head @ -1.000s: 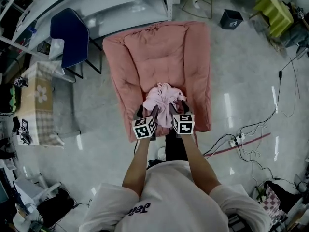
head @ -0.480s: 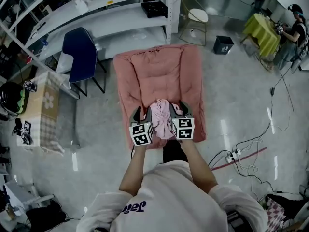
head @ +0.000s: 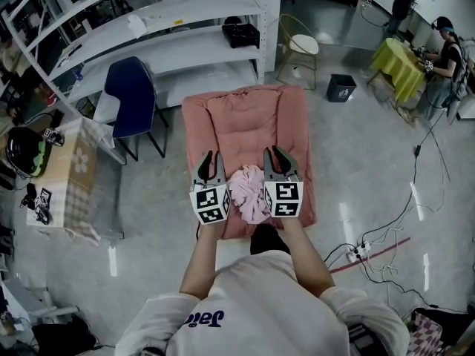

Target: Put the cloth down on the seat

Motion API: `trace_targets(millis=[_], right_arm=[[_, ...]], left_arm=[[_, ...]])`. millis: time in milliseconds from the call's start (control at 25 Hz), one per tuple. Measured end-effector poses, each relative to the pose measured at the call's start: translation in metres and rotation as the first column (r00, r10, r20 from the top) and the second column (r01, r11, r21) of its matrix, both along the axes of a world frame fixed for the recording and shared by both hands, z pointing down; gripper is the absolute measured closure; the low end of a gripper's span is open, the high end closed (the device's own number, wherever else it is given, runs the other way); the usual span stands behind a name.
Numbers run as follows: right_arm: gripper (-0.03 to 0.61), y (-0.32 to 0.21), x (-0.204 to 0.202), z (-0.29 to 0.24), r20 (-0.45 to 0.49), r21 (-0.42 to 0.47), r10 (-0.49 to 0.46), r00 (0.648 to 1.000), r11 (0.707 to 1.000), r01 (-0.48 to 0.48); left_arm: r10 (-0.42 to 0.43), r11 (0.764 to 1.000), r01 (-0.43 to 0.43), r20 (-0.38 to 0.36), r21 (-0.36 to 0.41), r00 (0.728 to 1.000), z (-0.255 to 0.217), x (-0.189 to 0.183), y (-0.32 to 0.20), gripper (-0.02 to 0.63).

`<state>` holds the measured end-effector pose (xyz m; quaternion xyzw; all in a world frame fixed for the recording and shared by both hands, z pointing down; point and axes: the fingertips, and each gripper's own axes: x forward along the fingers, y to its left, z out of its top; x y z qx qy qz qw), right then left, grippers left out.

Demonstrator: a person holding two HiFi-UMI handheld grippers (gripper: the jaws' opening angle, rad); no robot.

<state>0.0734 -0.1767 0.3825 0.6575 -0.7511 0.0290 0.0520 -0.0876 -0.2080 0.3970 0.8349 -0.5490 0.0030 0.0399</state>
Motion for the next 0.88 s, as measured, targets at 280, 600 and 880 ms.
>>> trace_targets(millis=[280, 600, 880], right_arm=[[0.551, 0.007, -0.002, -0.031, 0.019, 0.004, 0.002, 1.0, 1.0, -0.002], [0.562, 0.015, -0.003, -0.045, 0.002, 0.015, 0.0, 1.0, 1.0, 0.0], [0.563, 0.024, 0.0, -0.056, 0.004, 0.05, 0.013, 1.0, 0.999, -0.014]], left_arm=[[-0.011, 1.0, 0.011, 0.015, 0.021, 1.0, -0.029, -0.012, 0.007, 0.598], [0.019, 0.998, -0.019, 0.003, 0.062, 1.0, -0.052, -0.009, 0.023, 0.598], [0.041, 0.995, -0.042, 0.01, 0.091, 0.999, -0.064, -0.003, 0.031, 0.598]])
